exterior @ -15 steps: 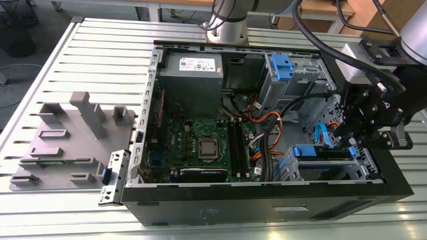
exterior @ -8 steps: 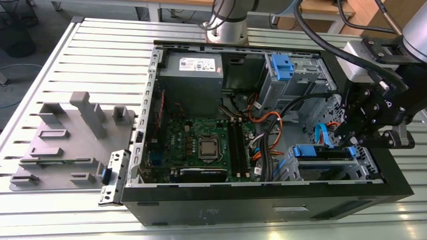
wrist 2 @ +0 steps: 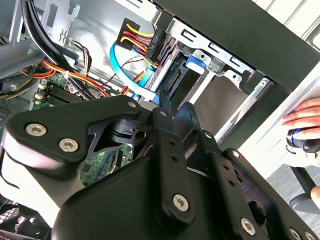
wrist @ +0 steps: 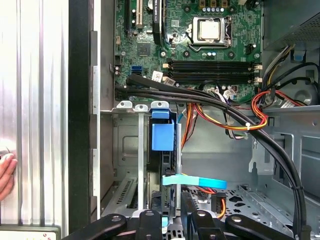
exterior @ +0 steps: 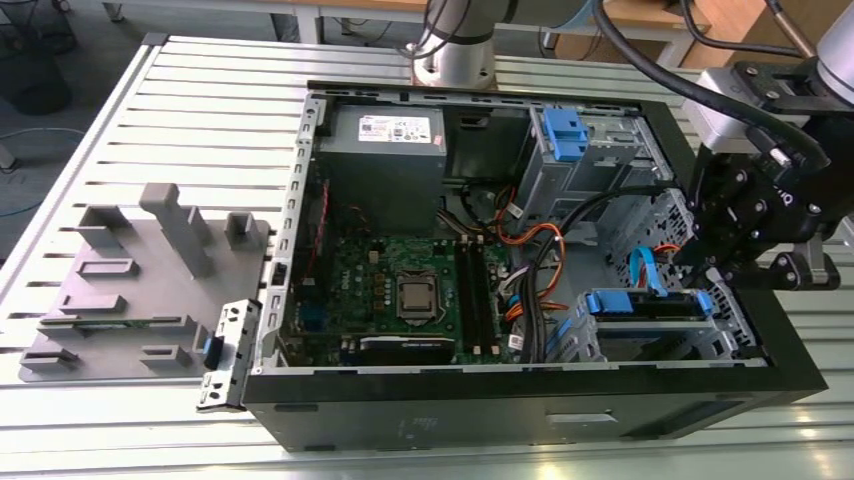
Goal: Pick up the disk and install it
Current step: 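Insert the second disk wire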
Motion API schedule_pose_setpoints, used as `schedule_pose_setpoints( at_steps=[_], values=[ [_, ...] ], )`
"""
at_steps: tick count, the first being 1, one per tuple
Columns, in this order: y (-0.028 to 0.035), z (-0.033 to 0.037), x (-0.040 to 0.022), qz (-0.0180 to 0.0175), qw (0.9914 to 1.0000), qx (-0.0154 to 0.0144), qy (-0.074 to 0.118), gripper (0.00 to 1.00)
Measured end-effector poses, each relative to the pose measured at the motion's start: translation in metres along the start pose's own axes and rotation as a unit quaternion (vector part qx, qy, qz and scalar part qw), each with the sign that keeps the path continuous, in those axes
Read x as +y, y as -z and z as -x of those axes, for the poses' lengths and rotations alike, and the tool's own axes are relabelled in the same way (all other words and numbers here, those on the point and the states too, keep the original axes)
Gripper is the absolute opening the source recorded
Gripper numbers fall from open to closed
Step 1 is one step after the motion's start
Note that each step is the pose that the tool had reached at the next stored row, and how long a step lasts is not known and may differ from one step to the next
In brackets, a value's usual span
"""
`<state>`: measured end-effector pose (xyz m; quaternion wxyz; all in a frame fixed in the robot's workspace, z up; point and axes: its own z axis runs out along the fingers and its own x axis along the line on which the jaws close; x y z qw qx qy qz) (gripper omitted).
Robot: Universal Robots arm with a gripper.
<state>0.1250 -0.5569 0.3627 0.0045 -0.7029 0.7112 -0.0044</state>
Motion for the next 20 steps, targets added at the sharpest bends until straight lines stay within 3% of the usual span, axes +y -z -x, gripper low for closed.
schedule_pose_setpoints(
  at_steps=[6,20],
  values=[
    [-0.0033,0.0016,-0.0005,0.0,1.0,0.0002,0.0,0.29],
    [-0.0037,0.0025,-0.0009,0.0,1.0,0.001,0.0,0.29]
  ],
)
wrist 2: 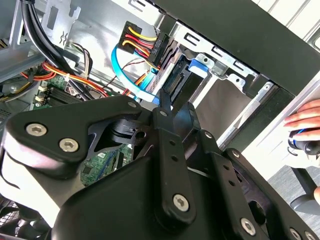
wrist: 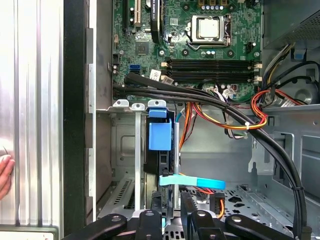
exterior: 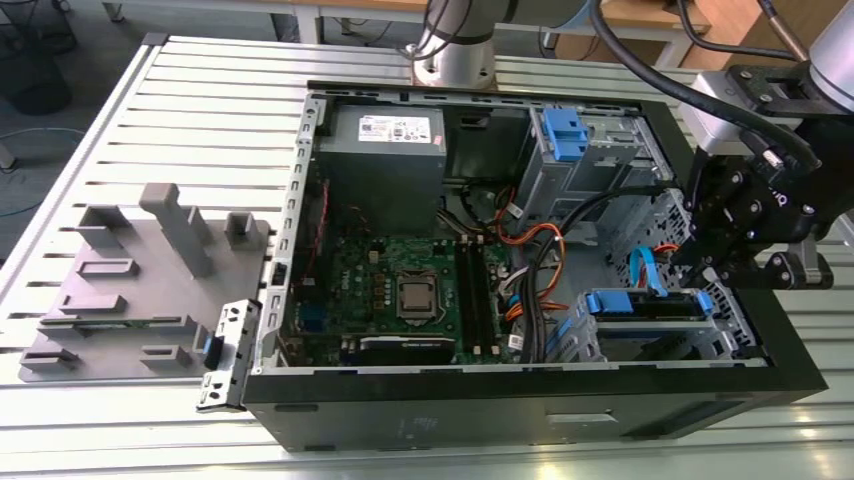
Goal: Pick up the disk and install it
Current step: 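Insert the second disk wire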
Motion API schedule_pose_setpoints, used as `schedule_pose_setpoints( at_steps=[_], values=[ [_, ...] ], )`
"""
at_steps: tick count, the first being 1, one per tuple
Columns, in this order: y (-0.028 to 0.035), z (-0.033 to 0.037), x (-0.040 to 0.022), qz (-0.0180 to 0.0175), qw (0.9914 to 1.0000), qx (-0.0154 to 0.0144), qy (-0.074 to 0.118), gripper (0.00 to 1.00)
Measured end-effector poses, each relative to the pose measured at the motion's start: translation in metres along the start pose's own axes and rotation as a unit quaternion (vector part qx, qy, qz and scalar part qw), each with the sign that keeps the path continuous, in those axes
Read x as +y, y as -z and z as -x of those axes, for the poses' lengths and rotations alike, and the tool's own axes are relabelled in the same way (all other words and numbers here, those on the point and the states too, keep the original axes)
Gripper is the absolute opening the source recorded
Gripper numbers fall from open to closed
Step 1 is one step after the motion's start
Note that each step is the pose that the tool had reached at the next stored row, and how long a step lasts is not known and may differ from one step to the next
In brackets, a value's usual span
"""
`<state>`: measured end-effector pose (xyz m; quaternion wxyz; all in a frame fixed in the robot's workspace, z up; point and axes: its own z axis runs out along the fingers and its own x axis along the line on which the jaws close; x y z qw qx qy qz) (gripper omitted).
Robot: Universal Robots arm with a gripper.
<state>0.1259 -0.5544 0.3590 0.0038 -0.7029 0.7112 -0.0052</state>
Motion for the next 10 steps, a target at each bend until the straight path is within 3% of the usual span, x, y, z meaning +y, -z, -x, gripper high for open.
schedule_pose_setpoints(
  at_steps=[5,10],
  values=[
    [-0.0005,0.0003,-0.0008,0.0,1.0,0.0,0.0,0.29],
    [-0.001,0.0009,-0.0054,0.0,1.0,0.0,0.0,0.29]
  ],
)
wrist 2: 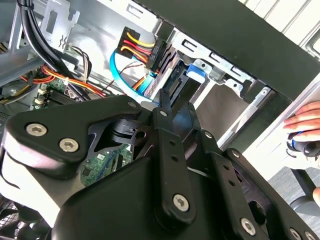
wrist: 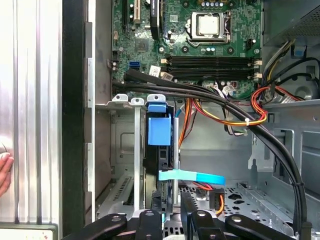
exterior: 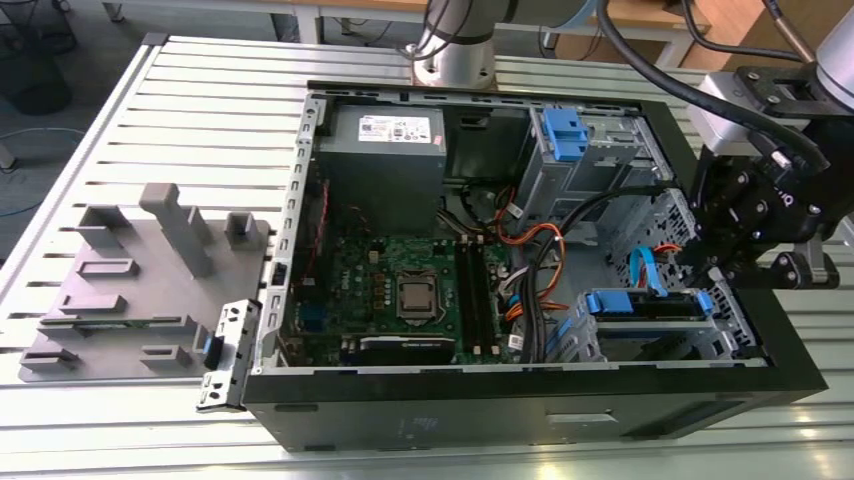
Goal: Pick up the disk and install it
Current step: 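Insert the second disk wire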
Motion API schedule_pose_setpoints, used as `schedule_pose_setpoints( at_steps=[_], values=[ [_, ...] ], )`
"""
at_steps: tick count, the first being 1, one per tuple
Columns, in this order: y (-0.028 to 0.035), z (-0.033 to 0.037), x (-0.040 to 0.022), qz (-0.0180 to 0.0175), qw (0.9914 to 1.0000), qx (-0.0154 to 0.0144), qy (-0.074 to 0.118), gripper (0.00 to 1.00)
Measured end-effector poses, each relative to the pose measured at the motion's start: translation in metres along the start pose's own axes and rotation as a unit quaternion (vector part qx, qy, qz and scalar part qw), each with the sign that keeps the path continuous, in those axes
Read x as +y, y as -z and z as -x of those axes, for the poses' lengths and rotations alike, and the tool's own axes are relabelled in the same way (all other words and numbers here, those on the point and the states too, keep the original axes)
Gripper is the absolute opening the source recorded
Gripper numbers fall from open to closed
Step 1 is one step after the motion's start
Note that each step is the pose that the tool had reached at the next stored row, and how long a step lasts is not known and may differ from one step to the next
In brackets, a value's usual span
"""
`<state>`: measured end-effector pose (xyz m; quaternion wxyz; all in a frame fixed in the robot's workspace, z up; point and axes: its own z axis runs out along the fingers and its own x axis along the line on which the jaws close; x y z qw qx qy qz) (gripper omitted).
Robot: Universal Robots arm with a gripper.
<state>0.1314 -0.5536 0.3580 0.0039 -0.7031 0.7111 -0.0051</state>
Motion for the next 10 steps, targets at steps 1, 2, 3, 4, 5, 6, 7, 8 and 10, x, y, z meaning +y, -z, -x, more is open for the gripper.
schedule_pose_setpoints(
  at_steps=[1,2,3,4,5,6,7,8,10],
  values=[
    [-0.0002,0.0004,-0.0006,0.0,1.0,0.0,0.0,0.29],
    [-0.0003,0.0009,-0.001,0.0,1.0,0.0001,0.0,0.29],
    [-0.0005,0.0016,-0.001,0.0,1.0,0.0,0.0,0.29],
    [-0.0007,0.0026,-0.001,0.0,1.0,0.0,0.0,0.29],
    [-0.0008,0.0036,-0.001,0.0,1.0,0.0,0.0,0.29],
    [-0.001,0.0046,-0.0011,0.0,1.0,0.0,0.0,0.29],
    [-0.0012,0.0056,-0.0011,0.0,1.0,0.0,0.0,0.29],
    [-0.0013,0.0067,-0.0011,0.0,1.0,0.0,0.0,0.29],
    [-0.0017,0.0085,-0.0011,0.0,1.0,0.0,0.0,0.29]
  ],
)
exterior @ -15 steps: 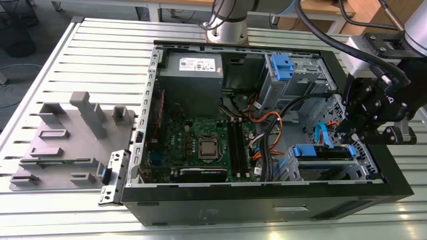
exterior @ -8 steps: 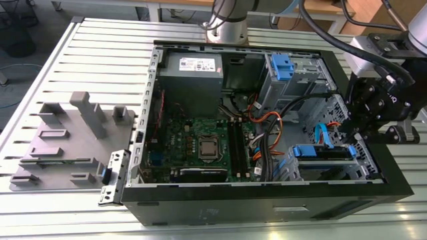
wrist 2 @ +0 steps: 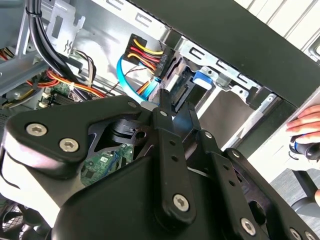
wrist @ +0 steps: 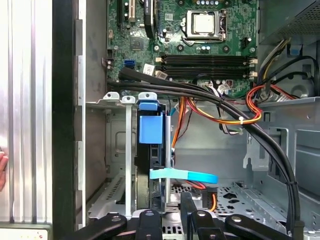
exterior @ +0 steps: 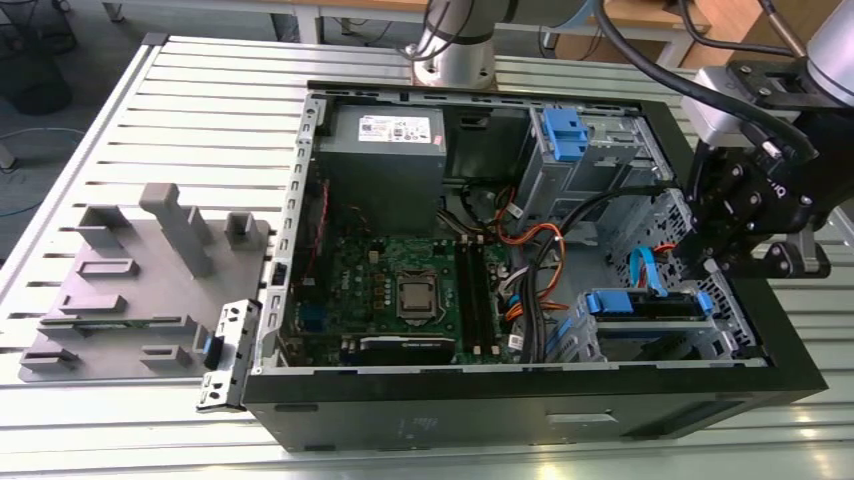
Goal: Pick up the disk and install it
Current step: 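Insert the second disk wire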
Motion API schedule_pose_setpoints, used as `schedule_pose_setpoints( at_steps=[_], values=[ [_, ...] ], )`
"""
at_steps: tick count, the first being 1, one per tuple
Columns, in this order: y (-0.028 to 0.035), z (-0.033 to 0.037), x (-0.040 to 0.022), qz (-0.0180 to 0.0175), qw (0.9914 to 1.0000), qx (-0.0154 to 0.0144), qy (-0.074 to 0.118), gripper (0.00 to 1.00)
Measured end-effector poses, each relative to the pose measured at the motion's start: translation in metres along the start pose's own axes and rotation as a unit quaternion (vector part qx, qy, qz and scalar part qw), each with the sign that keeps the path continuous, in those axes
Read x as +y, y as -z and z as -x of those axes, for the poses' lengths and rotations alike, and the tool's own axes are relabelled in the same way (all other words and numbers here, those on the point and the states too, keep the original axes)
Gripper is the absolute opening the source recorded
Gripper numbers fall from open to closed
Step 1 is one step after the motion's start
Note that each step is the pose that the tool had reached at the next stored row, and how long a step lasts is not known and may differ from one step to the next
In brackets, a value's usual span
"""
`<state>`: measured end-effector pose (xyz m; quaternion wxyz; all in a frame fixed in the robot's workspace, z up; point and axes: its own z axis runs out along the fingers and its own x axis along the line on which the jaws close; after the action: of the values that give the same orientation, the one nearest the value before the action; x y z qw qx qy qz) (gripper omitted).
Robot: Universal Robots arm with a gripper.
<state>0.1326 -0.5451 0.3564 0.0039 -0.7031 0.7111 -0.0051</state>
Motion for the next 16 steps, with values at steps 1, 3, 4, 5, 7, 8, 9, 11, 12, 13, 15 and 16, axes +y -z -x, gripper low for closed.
schedule_pose_setpoints(
  at_steps=[1,3,4,5,7,8,9,11,12,13,15,16],
  values=[
    [-0.0002,0.0007,-0.0001,0.0,1.0,0.0,0.0,0.29],
    [-0.0005,0.0016,-0.0001,0.0,1.0,0.0,0.0,0.29],
    [-0.0007,0.0019,-0.0002,0.0,1.0,-0.0001,0.0,0.29],
    [-0.0008,0.002,-0.0002,0.0,1.0,-0.0001,0.0,0.29],
    [-0.0007,0.0026,-0.0003,0.0,1.0,0.0,0.0,0.29],
    [-0.0009,0.0029,-0.0005,0.0,1.0,0.0,0.0,0.29],
    [-0.001,0.0033,-0.0008,0.0,1.0,0.0,0.0,0.29],
    [-0.0012,0.0039,-0.0013,0.0,1.0,0.0,0.0,0.29],
    [-0.0013,0.0041,-0.0015,0.0,1.0,-0.0001,0.0,0.29],
    [-0.0013,0.0043,-0.0016,0.0,1.0,0.0,0.0,0.29],
    [-0.0014,0.0047,-0.002,0.0,1.0,0.0,0.0,0.29],
    [-0.0015,0.0048,-0.0022,0.0,1.0,0.0,0.0,0.29]
  ],
)
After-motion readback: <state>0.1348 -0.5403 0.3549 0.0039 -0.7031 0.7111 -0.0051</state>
